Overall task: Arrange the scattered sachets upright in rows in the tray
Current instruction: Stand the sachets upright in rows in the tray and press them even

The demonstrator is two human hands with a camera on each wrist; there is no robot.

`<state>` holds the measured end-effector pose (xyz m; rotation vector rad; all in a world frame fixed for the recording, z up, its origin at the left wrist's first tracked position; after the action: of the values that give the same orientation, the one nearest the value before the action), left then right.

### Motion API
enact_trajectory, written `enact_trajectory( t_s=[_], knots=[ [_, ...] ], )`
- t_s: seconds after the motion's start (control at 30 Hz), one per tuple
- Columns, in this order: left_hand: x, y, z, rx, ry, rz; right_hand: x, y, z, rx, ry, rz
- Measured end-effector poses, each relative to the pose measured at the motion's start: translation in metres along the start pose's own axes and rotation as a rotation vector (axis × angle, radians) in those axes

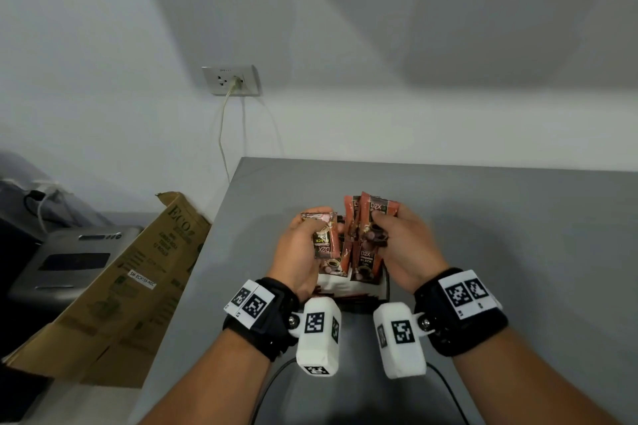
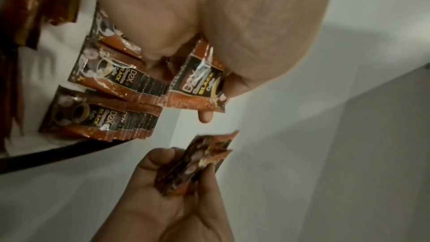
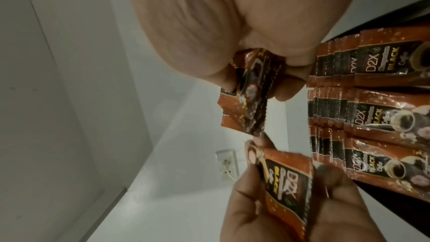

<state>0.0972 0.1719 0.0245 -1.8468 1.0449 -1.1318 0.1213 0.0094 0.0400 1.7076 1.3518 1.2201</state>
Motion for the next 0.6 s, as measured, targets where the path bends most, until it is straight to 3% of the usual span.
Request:
enact_trajectory(
  t_s=[0.23, 0.33, 0.5, 0.6],
  knots=[
    [-0.021, -0.007, 0.007, 0.076, -0.091, 0.082, -0.01, -0.01, -0.005, 0.08, 0.003, 0.095],
    [-0.018, -0.008, 0.007, 0.073, -0.106, 0.062, 0.0, -0.011, -0.009, 0.054, 0.074, 0.042],
    [0.001, 0.008, 0.003, -0.083, 0.011, -0.163, 0.005, -0.007, -0.012, -0.043, 0.085, -0.105],
    [0.01, 0.014, -0.004, -0.186, 0.101, -0.278, 0.009, 0.012, -0.017, -0.231, 0.084, -0.39]
  ],
)
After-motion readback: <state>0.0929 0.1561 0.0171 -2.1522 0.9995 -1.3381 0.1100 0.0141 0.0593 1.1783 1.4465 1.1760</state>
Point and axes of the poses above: each hand's wrist, its own z-axis towards the middle knuckle, its own x-axis out of the palm, y = z × x, the point moved 9 cm from there along z, towards the middle knuckle
